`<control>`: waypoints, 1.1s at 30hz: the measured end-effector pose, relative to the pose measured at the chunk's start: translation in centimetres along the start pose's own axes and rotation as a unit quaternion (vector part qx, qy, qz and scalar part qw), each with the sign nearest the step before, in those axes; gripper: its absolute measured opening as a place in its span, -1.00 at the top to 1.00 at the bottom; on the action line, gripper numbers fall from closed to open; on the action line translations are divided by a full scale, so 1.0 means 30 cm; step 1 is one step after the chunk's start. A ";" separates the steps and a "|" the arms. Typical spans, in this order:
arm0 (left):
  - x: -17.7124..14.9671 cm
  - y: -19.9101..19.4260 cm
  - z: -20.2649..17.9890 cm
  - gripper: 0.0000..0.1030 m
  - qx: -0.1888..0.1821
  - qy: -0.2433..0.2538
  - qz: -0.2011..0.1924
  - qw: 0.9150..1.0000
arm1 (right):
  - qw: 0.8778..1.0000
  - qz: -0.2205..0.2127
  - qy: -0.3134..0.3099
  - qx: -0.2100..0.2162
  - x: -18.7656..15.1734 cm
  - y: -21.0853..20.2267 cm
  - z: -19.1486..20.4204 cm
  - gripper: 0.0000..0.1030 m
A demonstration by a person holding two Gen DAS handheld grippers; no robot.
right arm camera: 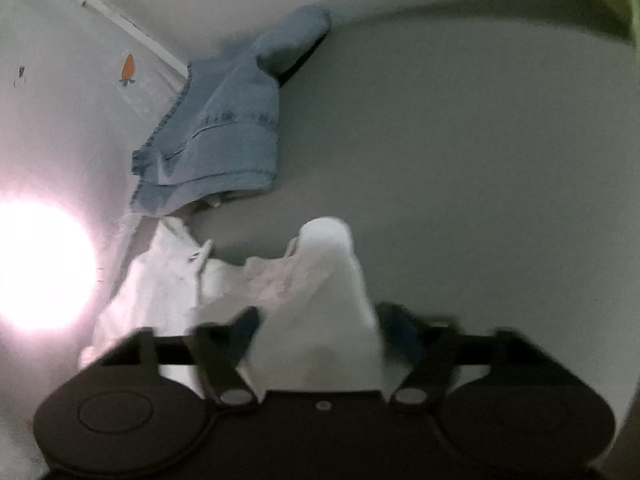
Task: Fold clothes
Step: 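Spread the shirt flat on the table and open both grippers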
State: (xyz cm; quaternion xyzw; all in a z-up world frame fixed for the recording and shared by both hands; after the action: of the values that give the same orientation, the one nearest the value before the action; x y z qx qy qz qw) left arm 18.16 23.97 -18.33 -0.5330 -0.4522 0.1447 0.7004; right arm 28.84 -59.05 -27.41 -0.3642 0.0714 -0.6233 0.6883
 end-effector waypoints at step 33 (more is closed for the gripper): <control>-0.073 0.137 -0.165 -1.00 0.011 0.152 0.058 0.987 | 0.904 0.021 -0.426 -0.001 -0.444 0.033 0.499 -1.00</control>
State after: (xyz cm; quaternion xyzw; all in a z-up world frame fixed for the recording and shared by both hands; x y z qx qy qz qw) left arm 22.00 21.03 -23.11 -0.5661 -0.3071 0.1071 0.7575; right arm 35.08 -40.80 -21.87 -0.5942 -0.2204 -0.3942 0.6656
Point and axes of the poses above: each gripper's, at about its wrist camera, not at the fingertips, and y roughly the way its jaws point, z to its left, x to its top, the point moved 6 cm from there along y, roughly the way its jaws point, and after that the axes turned 10 degrees about x, right-handed, at the moved point
